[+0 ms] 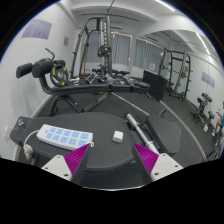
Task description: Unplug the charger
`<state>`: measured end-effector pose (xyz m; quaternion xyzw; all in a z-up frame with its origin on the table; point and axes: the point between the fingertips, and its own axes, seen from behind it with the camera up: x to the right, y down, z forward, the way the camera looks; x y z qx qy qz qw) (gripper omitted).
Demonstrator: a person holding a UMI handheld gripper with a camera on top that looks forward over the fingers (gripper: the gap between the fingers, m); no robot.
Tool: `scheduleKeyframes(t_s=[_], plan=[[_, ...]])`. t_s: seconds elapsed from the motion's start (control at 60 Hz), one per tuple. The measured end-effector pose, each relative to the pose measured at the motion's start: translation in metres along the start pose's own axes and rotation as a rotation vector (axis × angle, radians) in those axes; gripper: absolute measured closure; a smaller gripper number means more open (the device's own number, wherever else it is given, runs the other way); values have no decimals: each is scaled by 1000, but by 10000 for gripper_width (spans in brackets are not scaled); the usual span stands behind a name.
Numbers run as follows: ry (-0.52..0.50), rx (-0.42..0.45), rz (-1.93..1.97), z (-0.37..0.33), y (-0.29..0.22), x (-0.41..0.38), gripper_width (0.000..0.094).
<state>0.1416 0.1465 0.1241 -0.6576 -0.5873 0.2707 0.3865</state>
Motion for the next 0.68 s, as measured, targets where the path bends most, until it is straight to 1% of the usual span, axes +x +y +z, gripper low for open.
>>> scheduleKeyframes(t_s=[0.15, 0.3, 0.433, 0.683], plan=[[-29, 26, 22, -102, 2, -21, 79], [-26, 37, -5, -167, 18, -32, 79], [-48, 48, 8, -199, 23, -41, 78], [-79, 64, -3, -219, 27, -57, 80]])
